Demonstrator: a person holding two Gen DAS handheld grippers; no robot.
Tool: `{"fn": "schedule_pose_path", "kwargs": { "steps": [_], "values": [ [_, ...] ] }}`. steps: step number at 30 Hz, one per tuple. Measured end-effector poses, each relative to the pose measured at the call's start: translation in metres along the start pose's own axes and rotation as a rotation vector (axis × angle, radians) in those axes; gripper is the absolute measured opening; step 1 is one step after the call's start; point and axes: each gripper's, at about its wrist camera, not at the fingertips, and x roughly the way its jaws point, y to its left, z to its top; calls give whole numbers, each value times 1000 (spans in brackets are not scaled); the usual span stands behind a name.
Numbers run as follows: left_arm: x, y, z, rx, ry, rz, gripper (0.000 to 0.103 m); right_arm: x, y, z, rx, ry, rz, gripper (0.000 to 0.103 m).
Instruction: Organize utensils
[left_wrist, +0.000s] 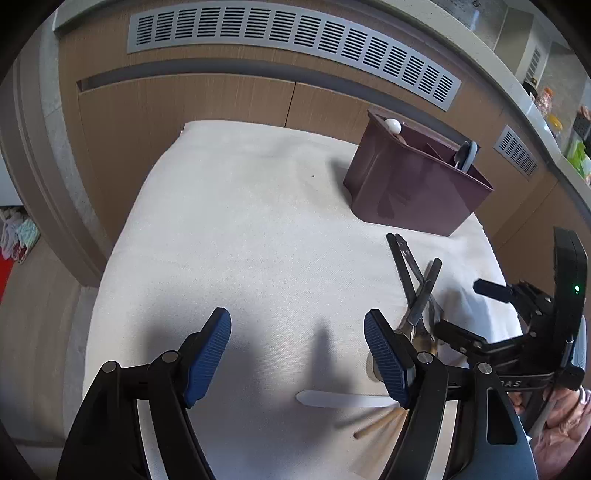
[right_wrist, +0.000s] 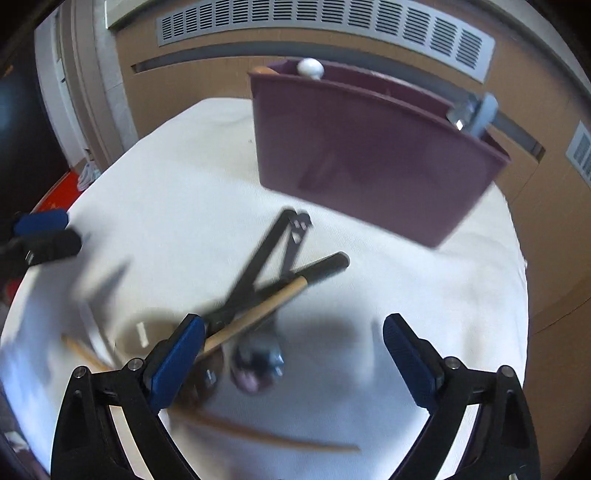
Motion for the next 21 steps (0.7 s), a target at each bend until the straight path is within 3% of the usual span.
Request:
{"fn": "schedule_pose_path", "kwargs": {
  "steps": [2, 3, 4, 7, 12, 15, 17, 21],
  "values": [
    [3, -1, 0, -9, 8, -9, 75, -2, -9, -7, 21, 11, -10, 95],
    [5, -2, 0, -9, 12, -15, 75, -2, -12, -9, 32, 13, -11, 89],
    [6, -3, 0, -7, 15, -19, 75, -3, -16, -10, 55, 18, 7, 80],
    [7, -6, -1, 8, 21, -21, 75, -2, -25, -7, 143, 30, 122, 70],
    [5, -6, -1, 21, 16, -8, 75, 15, -27, 16, 261, 37, 215, 68],
    [2, 1, -1, 4, 15, 10, 75, 25, -22, 33, 284, 32, 194, 66],
    [0, 5, -2, -1, 15, 19, 75, 31, -14, 41, 256, 30, 155, 56],
    [-2, 6, -6, 19, 34, 31, 75, 33, -4, 48, 170, 32, 121, 24]
  ]
}}
